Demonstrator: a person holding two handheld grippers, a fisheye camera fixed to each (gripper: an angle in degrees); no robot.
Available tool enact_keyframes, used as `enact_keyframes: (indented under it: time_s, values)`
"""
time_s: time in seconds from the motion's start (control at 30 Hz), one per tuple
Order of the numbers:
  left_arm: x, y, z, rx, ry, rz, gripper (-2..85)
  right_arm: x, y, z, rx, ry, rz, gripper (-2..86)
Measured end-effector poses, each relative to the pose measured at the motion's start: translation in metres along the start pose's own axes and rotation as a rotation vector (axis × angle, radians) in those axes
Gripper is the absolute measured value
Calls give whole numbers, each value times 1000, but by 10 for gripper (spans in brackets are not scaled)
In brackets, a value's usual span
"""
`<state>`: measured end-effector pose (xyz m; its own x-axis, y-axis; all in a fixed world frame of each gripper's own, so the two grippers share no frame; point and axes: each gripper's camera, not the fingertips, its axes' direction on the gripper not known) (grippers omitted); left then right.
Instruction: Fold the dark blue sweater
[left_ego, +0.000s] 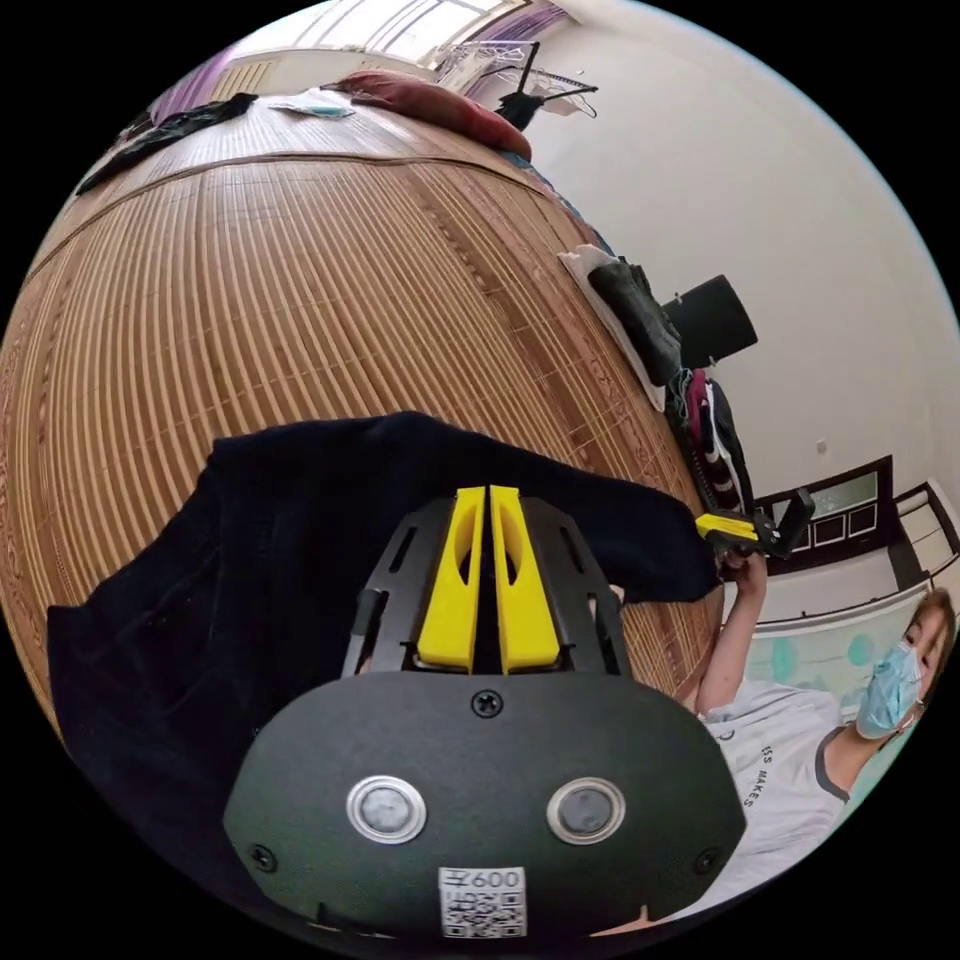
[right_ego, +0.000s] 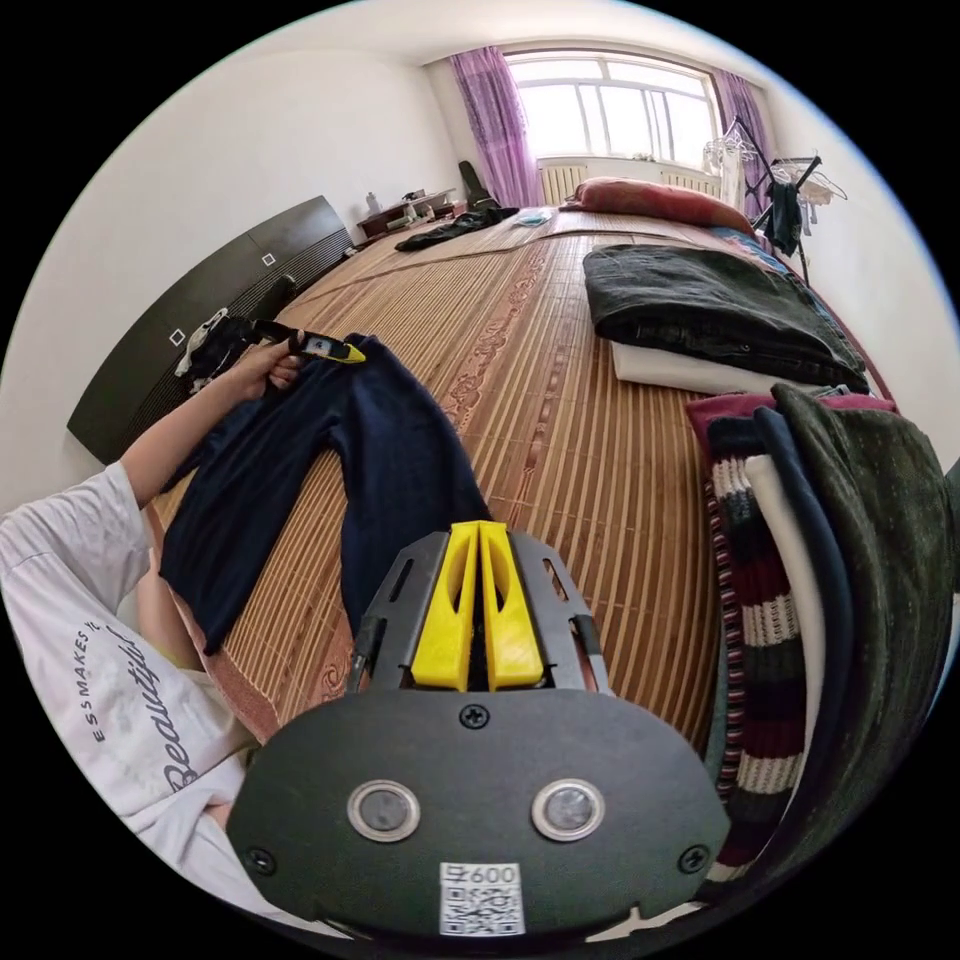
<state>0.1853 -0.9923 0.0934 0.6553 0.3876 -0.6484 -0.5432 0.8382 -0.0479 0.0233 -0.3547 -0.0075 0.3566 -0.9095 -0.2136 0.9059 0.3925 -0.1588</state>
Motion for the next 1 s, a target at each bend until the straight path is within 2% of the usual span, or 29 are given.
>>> enact_keyframes:
  time_s: [0.1, 0.13, 0.27, 0.33, 0.43, 0.47, 0.53, 0.63, 0.7, 0.87, 1.0]
  values:
    - [-8, 5, 4, 80, 105, -72, 6, 19, 14, -18, 16, 82, 84, -9]
    - [-3, 6, 2, 81, 91, -59, 4, 23, 20, -27, 58, 93, 92, -9]
    - [37, 8, -4, 85, 16, 46, 2, 22, 21, -45, 218, -85, 57, -9]
    - [65, 4, 0, 101, 77, 111, 2, 17, 13, -35, 198, -113, 29, -9]
    - [81, -6, 10, 94, 85, 111, 3, 11, 2, -5, 38, -82, -7, -9]
    - [83, -11, 18, 71, 55, 106, 3, 12, 2, 4, -18, -73, -20, -9]
    - [88, -11, 45, -54, -63, 132, 4, 18, 6, -2, 11, -90, -16, -9]
    - [111, 9, 45, -30, -182, 337, 2, 27, 15, -13, 48, -52, -43, -9]
    - [117, 21, 43, -9, -263, 389, 2, 35, 19, -17, 51, -71, -21, -9]
    - [117, 28, 49, 28, -231, 352, 5, 47, 22, -25, 55, -92, 46, -9]
    - [117, 30, 57, 106, -192, 205, 9, 38, 18, -27, 46, -54, 18, -9]
